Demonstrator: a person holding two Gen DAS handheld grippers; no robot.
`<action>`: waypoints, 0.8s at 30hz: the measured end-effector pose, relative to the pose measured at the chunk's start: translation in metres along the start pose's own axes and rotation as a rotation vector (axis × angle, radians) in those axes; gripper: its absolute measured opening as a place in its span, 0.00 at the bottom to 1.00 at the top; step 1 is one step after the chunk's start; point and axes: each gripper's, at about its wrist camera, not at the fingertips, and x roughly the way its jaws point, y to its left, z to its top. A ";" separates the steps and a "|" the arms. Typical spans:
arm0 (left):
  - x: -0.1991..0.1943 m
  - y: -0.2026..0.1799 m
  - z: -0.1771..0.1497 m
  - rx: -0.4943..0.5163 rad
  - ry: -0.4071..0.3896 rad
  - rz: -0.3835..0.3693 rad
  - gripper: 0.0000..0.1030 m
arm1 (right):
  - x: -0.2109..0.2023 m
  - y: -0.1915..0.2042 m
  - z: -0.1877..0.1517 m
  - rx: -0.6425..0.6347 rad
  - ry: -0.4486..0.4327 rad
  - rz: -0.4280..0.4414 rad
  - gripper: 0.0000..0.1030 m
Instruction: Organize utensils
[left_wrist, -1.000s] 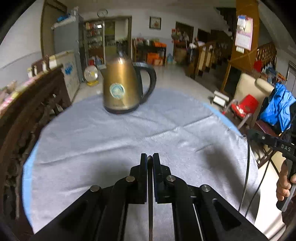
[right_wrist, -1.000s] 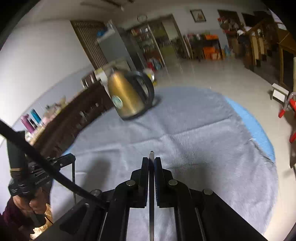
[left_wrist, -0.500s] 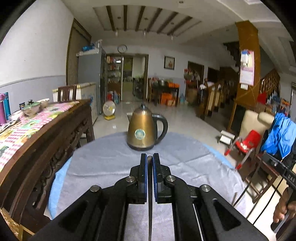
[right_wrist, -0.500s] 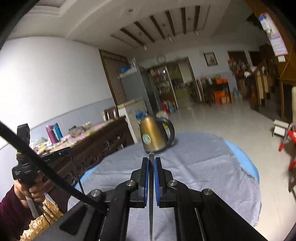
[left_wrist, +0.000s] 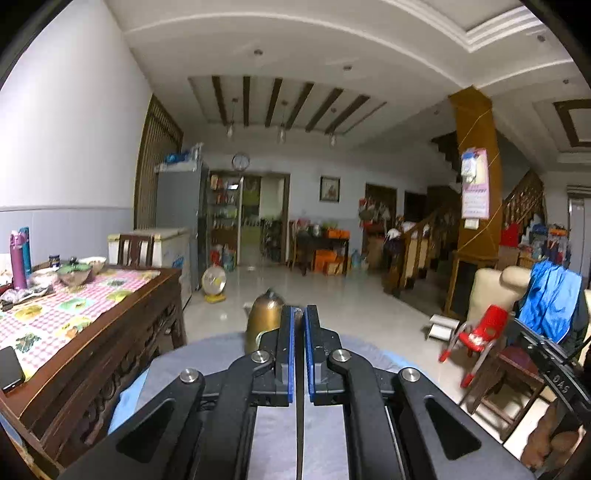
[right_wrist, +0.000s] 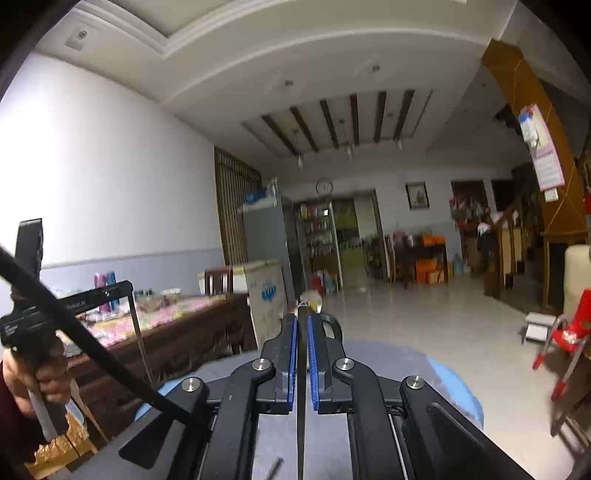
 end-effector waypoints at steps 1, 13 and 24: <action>-0.005 -0.004 0.004 -0.004 -0.018 -0.009 0.05 | -0.004 0.004 0.005 -0.002 -0.024 0.001 0.06; -0.038 -0.034 -0.004 -0.070 -0.118 -0.005 0.05 | -0.031 0.046 0.034 0.030 -0.170 0.102 0.06; -0.041 -0.044 -0.041 -0.121 -0.053 0.022 0.05 | -0.020 0.044 -0.008 0.085 -0.043 0.160 0.06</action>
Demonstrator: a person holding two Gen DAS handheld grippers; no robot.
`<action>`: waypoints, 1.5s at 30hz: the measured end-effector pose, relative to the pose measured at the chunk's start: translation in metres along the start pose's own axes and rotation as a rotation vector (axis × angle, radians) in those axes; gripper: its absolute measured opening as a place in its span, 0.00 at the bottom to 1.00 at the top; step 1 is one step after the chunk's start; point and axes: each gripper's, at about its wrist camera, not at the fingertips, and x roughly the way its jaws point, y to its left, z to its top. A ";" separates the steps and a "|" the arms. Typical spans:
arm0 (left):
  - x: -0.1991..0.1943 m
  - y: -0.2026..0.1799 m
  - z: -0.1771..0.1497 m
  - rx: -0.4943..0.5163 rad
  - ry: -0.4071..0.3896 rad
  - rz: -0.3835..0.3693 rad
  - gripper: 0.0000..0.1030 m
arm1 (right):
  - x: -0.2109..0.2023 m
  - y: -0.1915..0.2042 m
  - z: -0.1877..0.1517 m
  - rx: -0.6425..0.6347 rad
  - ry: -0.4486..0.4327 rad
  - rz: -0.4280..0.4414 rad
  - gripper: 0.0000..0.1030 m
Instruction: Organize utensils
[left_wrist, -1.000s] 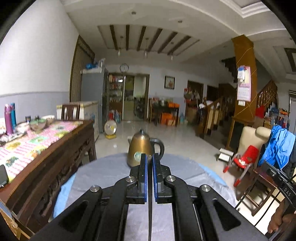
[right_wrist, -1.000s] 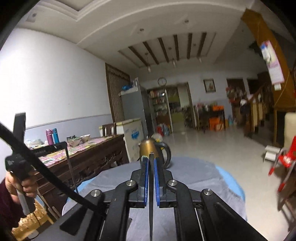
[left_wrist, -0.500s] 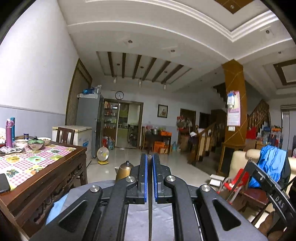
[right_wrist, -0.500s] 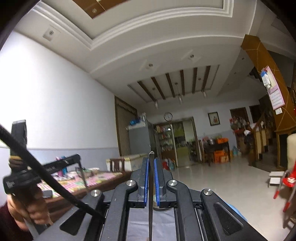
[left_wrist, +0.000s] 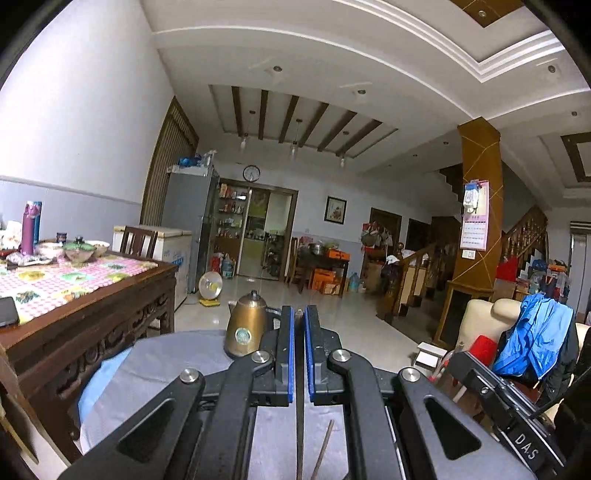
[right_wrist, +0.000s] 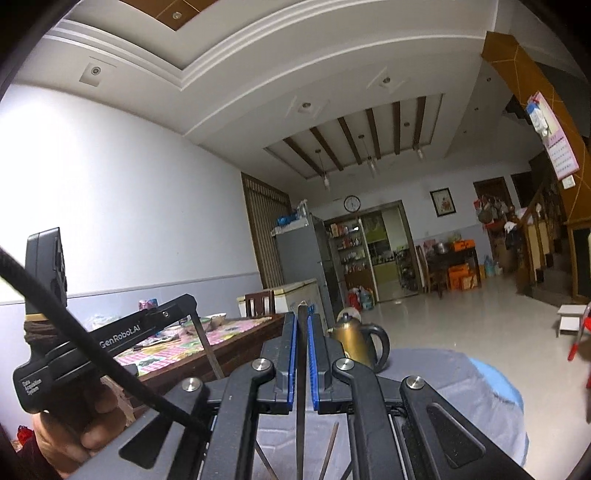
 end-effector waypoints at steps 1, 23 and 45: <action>0.000 0.000 -0.002 -0.007 0.008 0.001 0.05 | 0.001 -0.002 -0.003 0.006 0.009 0.001 0.06; 0.010 -0.004 -0.038 -0.006 0.109 0.048 0.05 | 0.000 -0.018 -0.041 0.051 0.135 -0.028 0.06; 0.016 0.004 -0.049 -0.040 0.165 0.084 0.05 | 0.016 -0.020 -0.042 0.076 0.182 -0.029 0.06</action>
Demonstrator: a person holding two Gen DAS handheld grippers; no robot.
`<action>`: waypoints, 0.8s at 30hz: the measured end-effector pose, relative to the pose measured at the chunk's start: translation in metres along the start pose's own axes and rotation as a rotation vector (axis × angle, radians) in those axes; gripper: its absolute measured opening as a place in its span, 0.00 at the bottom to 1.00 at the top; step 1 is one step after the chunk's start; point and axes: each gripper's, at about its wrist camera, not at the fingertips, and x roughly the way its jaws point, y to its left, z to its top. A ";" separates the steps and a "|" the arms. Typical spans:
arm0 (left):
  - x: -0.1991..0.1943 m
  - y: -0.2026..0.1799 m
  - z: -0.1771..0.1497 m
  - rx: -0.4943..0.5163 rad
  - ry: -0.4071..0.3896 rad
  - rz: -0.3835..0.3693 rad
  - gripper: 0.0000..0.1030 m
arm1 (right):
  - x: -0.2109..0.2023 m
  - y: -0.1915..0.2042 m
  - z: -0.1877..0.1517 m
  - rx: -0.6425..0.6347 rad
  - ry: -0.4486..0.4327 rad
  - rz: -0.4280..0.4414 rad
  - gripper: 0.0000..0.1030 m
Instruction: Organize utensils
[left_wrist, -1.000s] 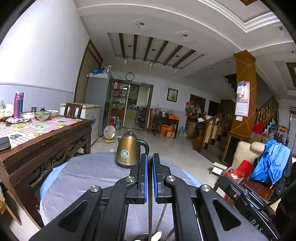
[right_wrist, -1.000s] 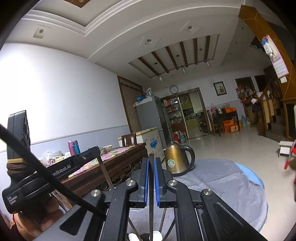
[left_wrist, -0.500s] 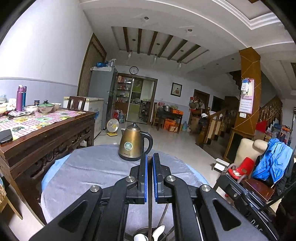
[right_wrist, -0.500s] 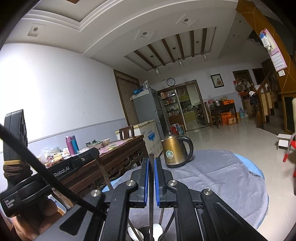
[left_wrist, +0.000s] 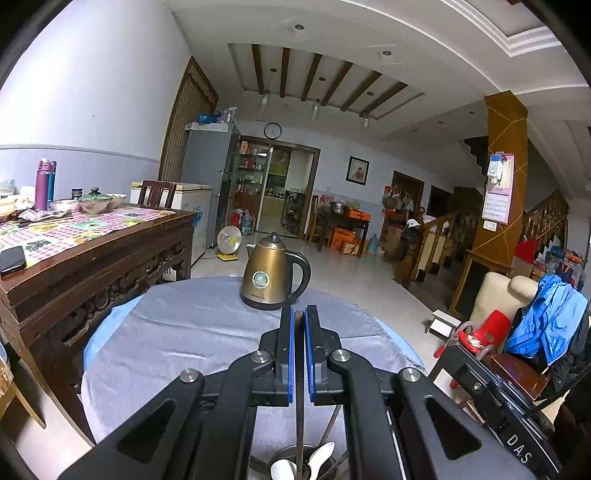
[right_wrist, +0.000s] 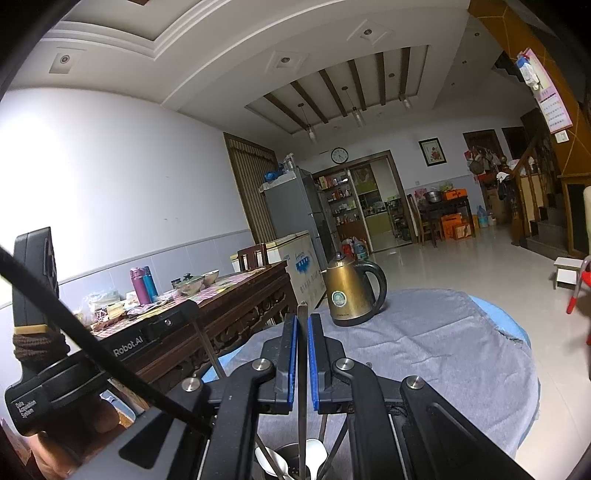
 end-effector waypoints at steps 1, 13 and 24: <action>0.000 0.000 0.000 0.001 0.000 0.001 0.05 | 0.000 0.000 0.000 -0.001 0.002 0.000 0.06; 0.006 0.004 -0.006 -0.009 0.030 0.010 0.05 | 0.013 0.002 -0.005 0.008 0.037 0.007 0.06; 0.014 0.010 -0.010 -0.010 0.073 0.030 0.06 | 0.025 0.006 -0.013 0.003 0.078 0.011 0.06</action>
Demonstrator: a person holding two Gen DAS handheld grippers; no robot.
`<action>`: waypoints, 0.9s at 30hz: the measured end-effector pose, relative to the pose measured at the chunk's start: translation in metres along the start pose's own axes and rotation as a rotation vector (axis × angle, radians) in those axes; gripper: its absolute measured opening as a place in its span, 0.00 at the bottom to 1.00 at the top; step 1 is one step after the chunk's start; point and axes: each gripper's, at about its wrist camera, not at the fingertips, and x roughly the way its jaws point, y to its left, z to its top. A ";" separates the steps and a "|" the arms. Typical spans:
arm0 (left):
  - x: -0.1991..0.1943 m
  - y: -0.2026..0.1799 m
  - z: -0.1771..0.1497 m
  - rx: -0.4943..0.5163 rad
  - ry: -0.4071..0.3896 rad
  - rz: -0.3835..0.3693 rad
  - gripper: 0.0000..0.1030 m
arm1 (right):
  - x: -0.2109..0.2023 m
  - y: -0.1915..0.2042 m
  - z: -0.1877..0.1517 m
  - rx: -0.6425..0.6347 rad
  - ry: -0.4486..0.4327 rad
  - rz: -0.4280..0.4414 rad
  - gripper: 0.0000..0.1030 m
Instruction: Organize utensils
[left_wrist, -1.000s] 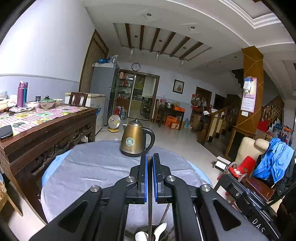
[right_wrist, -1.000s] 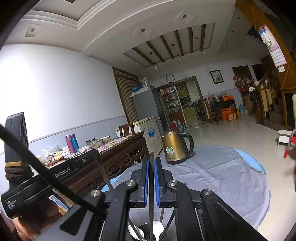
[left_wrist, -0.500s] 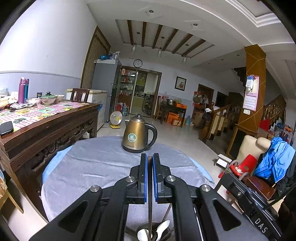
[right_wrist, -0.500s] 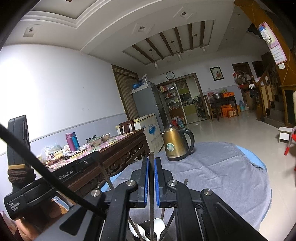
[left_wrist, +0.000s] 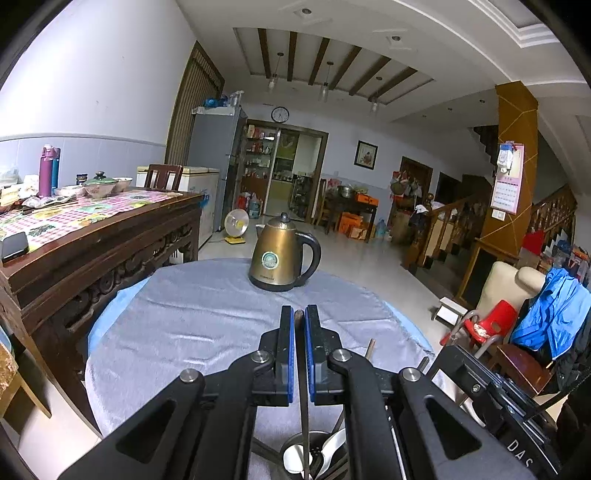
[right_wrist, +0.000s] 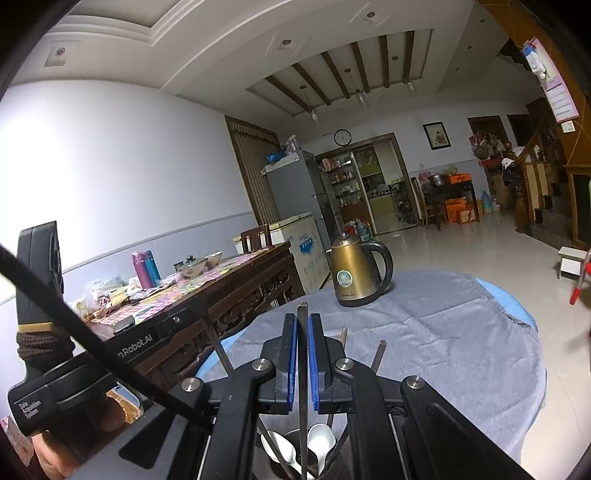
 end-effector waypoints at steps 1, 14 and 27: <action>0.000 0.001 0.000 0.000 0.001 0.001 0.06 | 0.001 0.000 -0.001 0.001 0.003 0.000 0.06; 0.002 0.003 -0.001 0.000 0.003 0.003 0.06 | 0.009 -0.001 -0.007 0.010 0.025 0.003 0.06; 0.008 0.013 -0.007 -0.008 0.013 0.004 0.06 | 0.014 -0.004 -0.011 0.022 0.037 0.004 0.06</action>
